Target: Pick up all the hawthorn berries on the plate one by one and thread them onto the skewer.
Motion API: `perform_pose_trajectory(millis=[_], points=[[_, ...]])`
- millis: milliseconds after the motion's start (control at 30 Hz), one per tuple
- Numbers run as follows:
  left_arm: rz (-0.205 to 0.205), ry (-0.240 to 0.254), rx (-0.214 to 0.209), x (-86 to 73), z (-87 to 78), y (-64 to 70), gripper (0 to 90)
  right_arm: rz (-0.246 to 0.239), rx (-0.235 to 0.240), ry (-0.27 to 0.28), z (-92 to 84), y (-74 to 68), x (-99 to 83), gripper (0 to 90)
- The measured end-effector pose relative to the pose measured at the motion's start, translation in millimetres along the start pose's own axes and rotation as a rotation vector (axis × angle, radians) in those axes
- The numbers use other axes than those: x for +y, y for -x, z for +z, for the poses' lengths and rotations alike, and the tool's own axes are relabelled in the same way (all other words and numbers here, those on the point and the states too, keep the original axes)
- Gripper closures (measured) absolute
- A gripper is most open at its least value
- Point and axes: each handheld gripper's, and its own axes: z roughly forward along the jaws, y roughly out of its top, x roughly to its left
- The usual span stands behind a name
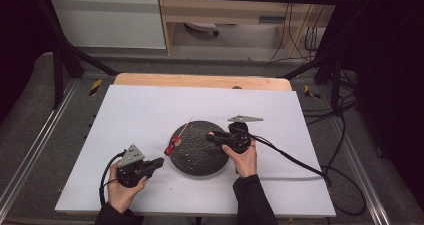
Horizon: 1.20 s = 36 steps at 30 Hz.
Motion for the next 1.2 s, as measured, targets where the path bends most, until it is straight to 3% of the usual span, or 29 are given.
perform_pose_trajectory(millis=[600,967,1200], points=[[-0.005,0.029,-0.016,19.9,23.9,28.8,88.3,0.133,0.067,0.248,-19.6,10.5,-16.5,62.6],[-0.007,0.044,-0.025,22.4,28.4,38.2,88.3,0.163,0.073,0.408,-23.5,8.2,-13.4,62.6],[-0.004,0.051,-0.026,21.9,28.7,42.3,88.3,0.176,0.065,0.473,-24.5,9.2,-9.5,62.6]])
